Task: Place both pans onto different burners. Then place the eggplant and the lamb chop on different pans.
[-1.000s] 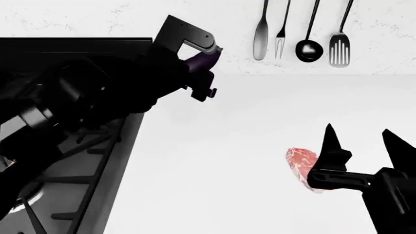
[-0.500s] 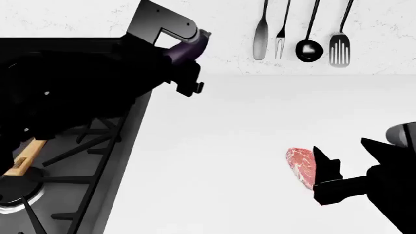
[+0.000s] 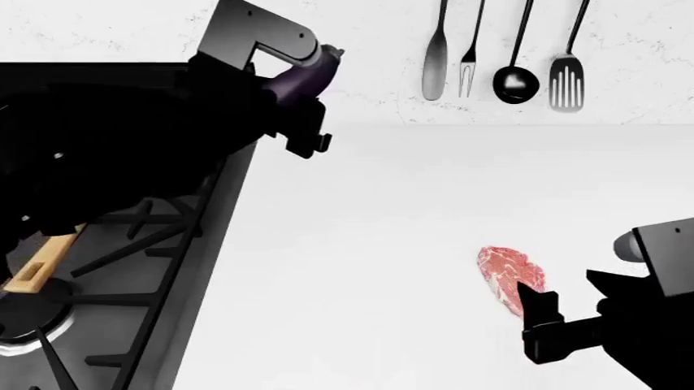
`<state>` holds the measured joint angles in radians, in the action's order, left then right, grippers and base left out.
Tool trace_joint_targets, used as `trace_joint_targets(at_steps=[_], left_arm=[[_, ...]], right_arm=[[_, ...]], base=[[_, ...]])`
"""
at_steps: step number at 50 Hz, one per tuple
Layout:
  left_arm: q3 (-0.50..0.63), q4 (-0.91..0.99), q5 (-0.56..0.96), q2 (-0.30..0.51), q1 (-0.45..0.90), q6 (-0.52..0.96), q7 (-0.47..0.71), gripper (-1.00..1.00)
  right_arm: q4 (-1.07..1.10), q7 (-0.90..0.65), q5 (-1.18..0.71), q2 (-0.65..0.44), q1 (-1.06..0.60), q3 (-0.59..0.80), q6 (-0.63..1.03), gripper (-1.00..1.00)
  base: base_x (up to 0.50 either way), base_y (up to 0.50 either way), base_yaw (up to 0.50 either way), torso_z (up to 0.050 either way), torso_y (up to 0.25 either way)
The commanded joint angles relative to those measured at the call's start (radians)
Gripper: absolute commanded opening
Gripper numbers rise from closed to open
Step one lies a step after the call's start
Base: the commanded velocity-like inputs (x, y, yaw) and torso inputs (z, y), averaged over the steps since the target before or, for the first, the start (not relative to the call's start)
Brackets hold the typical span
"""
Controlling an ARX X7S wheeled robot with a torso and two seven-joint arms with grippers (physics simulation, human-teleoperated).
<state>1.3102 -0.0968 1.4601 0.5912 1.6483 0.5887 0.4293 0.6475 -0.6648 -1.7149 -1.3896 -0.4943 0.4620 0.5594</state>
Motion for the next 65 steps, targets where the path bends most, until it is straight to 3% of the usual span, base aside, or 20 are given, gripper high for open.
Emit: trace_joint_targets(at_steps=[1,8,22,36,52,65], left_arm=[[-0.006,-0.015,0.000,0.000,-0.004,-0.010,0.002,-1.00],[-0.004,-0.024,-0.003,-0.002,-0.010,-0.010,-0.001,-1.00],[-0.001,-0.036,-0.016,-0.009,-0.011,-0.011,-0.014,-1.00],[-0.002,-0.040,-0.018,-0.007,-0.013,-0.009,-0.021,-1.00],[-0.004,-0.050,-0.028,-0.011,-0.019,-0.016,-0.030,-1.00],[-0.006,-0.052,-0.033,-0.009,-0.029,-0.024,-0.033,-1.00]], right_arm=[[-0.052,0.006,0.018,0.085,-0.034,0.032,0.071,1.00],[-0.073,0.018,0.027,0.120,-0.023,0.044,0.064,1.00],[-0.079,0.062,0.077,0.073,0.145,0.032,-0.109,1.00],[-0.128,0.096,0.122,0.169,0.092,0.066,-0.047,1.00],[-0.146,0.083,0.137,0.142,0.168,0.055,-0.118,1.00],[-0.189,0.099,0.165,0.195,0.168,0.083,-0.100,1.00]], base=[[0.00,0.00,0.00,0.000,0.010],[0.00,0.00,0.00,0.000,0.000],[0.00,0.00,0.00,0.000,0.000],[0.00,0.00,0.00,0.000,0.001],[0.00,0.00,0.00,0.000,0.000],[0.00,0.00,0.00,0.000,0.000]])
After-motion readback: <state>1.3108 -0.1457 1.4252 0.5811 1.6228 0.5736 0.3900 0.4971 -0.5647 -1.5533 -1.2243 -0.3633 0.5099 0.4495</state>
